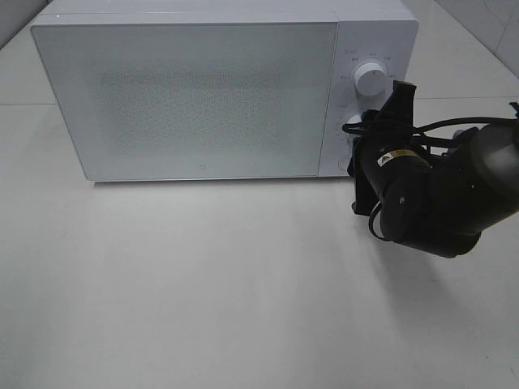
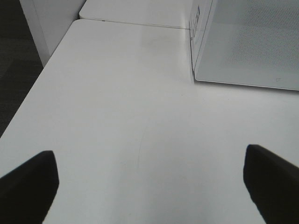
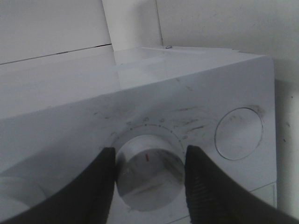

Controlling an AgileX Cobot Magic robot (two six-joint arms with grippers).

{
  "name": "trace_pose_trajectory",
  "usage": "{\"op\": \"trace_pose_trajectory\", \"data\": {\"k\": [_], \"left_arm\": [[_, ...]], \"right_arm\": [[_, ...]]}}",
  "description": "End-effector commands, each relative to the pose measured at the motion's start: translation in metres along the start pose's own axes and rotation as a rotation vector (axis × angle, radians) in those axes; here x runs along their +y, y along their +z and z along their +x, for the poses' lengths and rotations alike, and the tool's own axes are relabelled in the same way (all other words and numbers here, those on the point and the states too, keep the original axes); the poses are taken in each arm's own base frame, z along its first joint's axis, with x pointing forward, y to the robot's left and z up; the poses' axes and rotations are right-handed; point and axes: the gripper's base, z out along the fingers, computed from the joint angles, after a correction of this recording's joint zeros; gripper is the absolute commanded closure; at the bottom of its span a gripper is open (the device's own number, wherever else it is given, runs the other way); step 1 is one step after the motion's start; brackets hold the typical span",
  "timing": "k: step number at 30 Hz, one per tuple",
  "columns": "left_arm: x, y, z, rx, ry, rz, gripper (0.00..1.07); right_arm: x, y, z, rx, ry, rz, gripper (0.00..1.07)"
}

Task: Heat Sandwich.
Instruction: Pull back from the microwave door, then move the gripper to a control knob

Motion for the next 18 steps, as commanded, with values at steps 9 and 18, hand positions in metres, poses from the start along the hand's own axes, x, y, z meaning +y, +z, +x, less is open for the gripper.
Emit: {"op": "trace_pose_trajectory", "data": {"k": [9, 18], "left_arm": [[-0.0006, -0.0031, 0.0016, -0.032, -0.007, 0.007, 0.03], [-0.0006, -0.0031, 0.0016, -0.032, -0.007, 0.007, 0.03]], "right_arm": [[0.0226, -0.0017, -0.0001, -0.029, -0.076, -0.192, 0.50], [0.0211, -0.0017, 0.0005, -0.020, -0.098, -0.178, 0.31]]}}
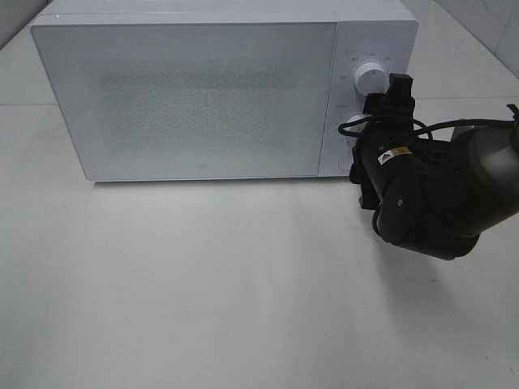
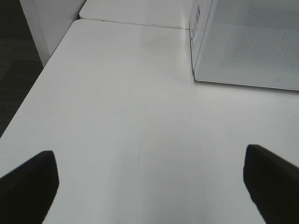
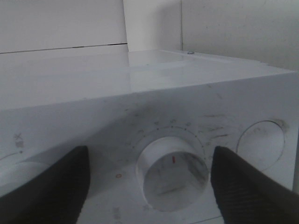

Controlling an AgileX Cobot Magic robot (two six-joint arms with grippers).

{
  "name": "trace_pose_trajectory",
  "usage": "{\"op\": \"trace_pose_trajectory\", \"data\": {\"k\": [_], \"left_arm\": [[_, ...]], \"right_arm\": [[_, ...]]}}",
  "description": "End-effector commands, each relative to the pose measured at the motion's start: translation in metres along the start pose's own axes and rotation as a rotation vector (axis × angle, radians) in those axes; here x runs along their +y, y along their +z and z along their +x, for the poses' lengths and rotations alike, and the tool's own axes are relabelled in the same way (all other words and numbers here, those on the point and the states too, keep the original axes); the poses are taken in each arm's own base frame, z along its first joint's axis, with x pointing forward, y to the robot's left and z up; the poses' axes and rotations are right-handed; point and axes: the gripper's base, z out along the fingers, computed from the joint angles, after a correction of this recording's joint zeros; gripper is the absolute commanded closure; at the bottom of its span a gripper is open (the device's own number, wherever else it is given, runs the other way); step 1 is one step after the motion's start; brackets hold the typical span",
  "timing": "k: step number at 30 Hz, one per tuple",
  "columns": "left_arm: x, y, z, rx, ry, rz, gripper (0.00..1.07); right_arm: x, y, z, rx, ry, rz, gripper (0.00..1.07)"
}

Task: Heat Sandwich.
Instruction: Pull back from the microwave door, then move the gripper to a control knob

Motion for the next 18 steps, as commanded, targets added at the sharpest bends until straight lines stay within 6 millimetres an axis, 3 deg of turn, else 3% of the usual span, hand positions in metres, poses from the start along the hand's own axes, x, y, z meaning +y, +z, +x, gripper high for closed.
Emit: {"op": "trace_pose_trajectory", "data": {"k": [1, 9, 18], "left_arm": [[-0.001, -0.003, 0.002, -0.032, -0.007, 0.007, 0.03], [-0.001, -0.003, 0.002, -0.032, -0.007, 0.007, 0.03], [-0.001, -0.003, 0.002, -0.032, -0.007, 0.007, 0.03]], "right_arm": [[0.018, 0.000, -0.002, -0.015, -0.002, -0.117, 0.31], [0.013, -0.001, 0.004, 0.058, -0.069, -0.060, 0.32], [0.010, -0.024, -0.002, 0.156, -0.191, 0.059, 0.32]]}}
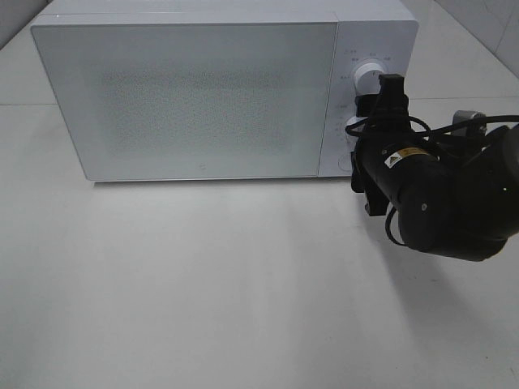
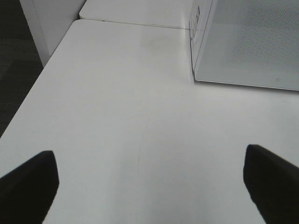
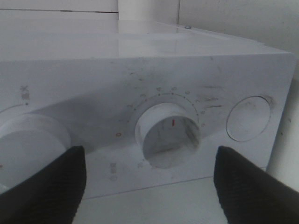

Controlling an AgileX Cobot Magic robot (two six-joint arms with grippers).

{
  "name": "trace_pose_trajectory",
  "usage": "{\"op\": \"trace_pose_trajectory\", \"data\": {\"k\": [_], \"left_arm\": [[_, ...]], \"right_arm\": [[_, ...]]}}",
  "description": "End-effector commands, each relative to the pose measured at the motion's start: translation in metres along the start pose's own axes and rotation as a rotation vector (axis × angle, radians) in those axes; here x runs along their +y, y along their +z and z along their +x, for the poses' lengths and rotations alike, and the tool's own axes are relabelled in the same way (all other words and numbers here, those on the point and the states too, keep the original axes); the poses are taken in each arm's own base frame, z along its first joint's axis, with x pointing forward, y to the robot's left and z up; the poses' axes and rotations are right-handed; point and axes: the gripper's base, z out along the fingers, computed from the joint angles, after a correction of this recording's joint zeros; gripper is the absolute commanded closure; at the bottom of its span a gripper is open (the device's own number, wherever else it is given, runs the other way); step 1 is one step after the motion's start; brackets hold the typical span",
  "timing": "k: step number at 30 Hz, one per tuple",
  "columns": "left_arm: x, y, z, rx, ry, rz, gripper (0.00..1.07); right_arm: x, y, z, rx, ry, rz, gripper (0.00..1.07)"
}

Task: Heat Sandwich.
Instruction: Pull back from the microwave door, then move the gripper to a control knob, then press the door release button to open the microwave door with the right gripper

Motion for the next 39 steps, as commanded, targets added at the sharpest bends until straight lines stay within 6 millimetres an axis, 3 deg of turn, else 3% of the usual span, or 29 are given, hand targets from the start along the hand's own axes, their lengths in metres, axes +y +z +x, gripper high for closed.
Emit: {"op": "trace_pose_trajectory", "data": {"k": [1, 9, 17, 33, 39], "left_arm": [[-0.001, -0.003, 0.002, -0.032, -0.007, 0.007, 0.03], [-0.001, -0.003, 0.002, -0.032, -0.007, 0.007, 0.03], [-0.001, -0.003, 0.002, -0.032, -0.007, 0.007, 0.03], [-0.001, -0.003, 0.002, -0.032, -0.007, 0.007, 0.03], [-0.001, -0.003, 0.002, -0.032, -0.007, 0.007, 0.03]], "right_arm": [[0.005, -0.010, -0.002, 0.044, -0.094, 0.018, 0.32], [0.018, -0.034, -0.005, 0.130, -0.299, 0.096, 0.32], [0.034, -0.056, -0.004, 0.295, -0.676, 0.154, 0.32], [0.058, -0.069, -0.035, 0.677, -1.180, 0.371, 0.32], [0.070, -0.085, -0.043, 0.779, -1.398, 0.456, 0.32]]}}
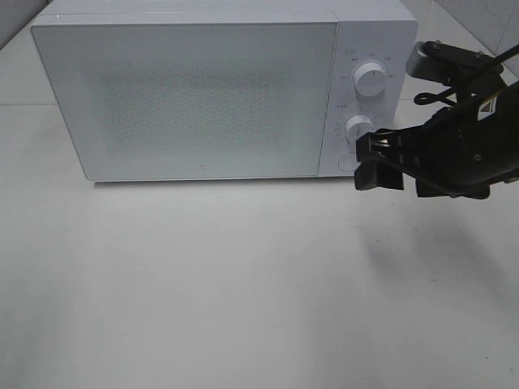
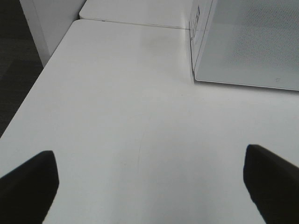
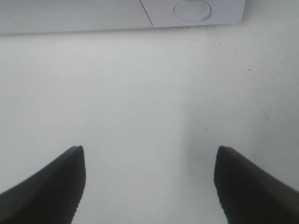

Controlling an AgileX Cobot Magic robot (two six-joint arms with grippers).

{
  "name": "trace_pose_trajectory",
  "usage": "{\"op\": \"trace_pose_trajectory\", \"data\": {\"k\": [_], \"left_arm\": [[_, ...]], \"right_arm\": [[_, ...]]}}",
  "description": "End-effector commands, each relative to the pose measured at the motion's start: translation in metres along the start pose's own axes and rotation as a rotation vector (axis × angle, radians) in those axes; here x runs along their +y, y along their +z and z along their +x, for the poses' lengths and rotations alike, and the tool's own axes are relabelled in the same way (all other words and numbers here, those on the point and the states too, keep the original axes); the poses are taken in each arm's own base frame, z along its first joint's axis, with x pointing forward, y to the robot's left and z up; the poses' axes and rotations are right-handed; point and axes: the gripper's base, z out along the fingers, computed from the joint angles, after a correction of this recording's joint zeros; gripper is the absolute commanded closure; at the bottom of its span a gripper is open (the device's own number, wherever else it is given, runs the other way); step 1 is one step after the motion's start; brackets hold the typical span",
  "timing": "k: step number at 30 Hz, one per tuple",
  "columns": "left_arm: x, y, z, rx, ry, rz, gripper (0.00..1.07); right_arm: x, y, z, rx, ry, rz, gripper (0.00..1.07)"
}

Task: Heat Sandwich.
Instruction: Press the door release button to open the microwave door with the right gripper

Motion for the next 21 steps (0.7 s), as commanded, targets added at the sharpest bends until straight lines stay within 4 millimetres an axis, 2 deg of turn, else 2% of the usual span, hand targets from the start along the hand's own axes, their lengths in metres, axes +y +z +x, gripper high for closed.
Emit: {"op": "trace_pose_trajectory", "data": {"k": [1, 8, 9, 10, 14, 15, 18, 21], "left_arm": [[-0.001, -0.003, 0.002, -0.032, -0.007, 0.007, 0.03], [-0.001, -0.003, 0.002, -0.032, -0.007, 0.007, 0.03], [-0.001, -0.003, 0.002, -0.032, -0.007, 0.007, 0.03], [-0.001, -0.003, 0.002, -0.032, -0.007, 0.007, 0.03], [-0.001, -0.003, 0.002, -0.032, -0.007, 0.007, 0.03], [-0.001, -0.003, 0.002, -0.032, -0.007, 0.007, 0.03], [-0.001, -0.003, 0.002, -0.032, -0.007, 0.007, 0.03], [-0.001, -0.003, 0.002, -0.032, -0.007, 0.007, 0.03]], "right_arm": [[-0.004, -0.016, 0.001, 0.043, -0.103, 0.053, 0.32], [-0.007, -0.053, 0.005, 0.054, -0.163, 0.099, 0.32], [-0.008, -0.065, 0.009, 0.055, -0.162, 0.100, 0.32], [-0.008, -0.065, 0.009, 0.055, -0.162, 0.100, 0.32], [-0.009, -0.095, 0.020, 0.033, -0.159, 0.095, 0.32], [-0.009, -0.095, 0.020, 0.033, -0.159, 0.095, 0.32], [-0.012, -0.116, 0.032, 0.033, -0.157, 0.096, 0.32], [-0.013, -0.125, 0.038, 0.037, -0.163, 0.097, 0.32]]}}
